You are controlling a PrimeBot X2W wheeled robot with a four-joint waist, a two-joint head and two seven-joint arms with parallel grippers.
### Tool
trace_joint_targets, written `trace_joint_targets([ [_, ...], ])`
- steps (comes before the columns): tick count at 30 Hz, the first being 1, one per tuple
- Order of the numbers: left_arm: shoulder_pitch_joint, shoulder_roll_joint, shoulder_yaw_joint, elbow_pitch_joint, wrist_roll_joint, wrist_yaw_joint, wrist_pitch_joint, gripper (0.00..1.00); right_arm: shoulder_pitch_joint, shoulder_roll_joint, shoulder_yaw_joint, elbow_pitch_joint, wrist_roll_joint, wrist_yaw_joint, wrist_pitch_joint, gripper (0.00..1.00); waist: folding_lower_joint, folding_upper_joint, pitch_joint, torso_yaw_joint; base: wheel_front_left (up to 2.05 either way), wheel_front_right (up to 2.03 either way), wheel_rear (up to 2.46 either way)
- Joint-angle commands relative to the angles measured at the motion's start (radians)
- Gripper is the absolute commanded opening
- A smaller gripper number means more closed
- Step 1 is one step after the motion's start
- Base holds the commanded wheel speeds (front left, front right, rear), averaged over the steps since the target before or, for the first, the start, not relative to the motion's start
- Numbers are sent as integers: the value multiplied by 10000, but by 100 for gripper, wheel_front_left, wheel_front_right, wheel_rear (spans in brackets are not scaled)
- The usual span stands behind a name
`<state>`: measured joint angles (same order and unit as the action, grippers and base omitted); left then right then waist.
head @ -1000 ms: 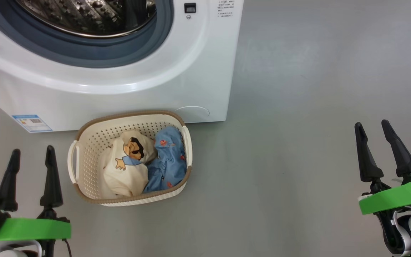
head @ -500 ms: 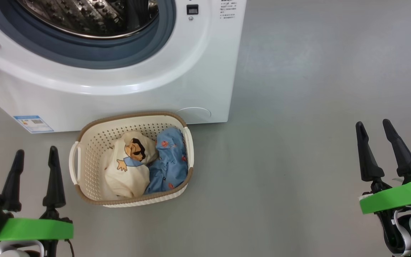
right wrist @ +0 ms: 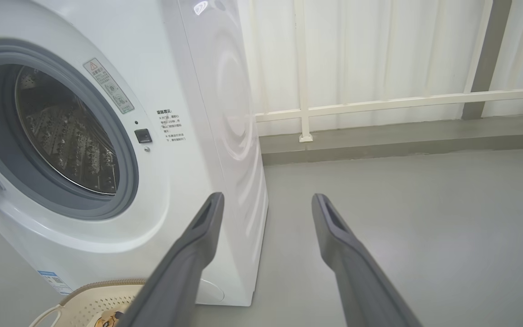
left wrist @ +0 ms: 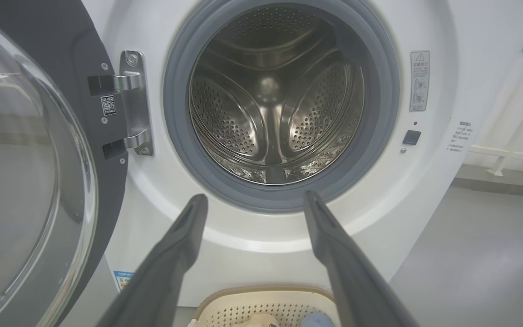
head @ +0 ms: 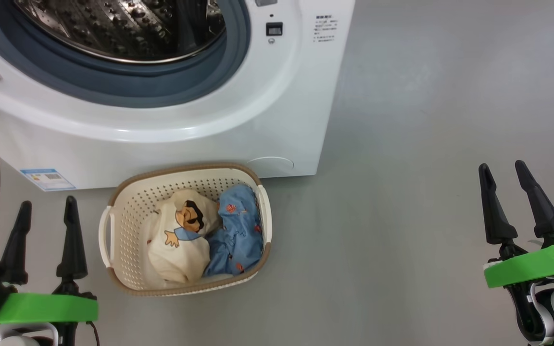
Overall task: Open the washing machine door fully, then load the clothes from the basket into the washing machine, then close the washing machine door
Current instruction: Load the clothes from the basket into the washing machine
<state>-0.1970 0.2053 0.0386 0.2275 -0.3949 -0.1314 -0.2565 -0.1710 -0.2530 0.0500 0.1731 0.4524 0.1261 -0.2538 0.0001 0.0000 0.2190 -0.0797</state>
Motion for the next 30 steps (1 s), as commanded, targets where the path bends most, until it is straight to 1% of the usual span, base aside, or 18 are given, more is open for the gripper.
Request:
trace_joint_targets([
  [1,-170,344,328,-241,-59,8,-53,100,27,-128,94,-255,102,46,-80,100,-1,0,18,0,63,-117,54],
  [8,-296,348,340,-160,184,8,-53,100,-25,-118,95,-267,96,46,-80,100,-1,0,101,17,39,-54,15],
  [20,-364,126,312,67,401,8,-53,100,-105,-58,108,-257,88,46,-80,100,-1,0,232,-9,0,0,0],
  [30,-443,-56,287,578,651,8,-53,100,-180,23,124,-282,92,46,-80,100,-1,0,393,-77,0,0,0],
])
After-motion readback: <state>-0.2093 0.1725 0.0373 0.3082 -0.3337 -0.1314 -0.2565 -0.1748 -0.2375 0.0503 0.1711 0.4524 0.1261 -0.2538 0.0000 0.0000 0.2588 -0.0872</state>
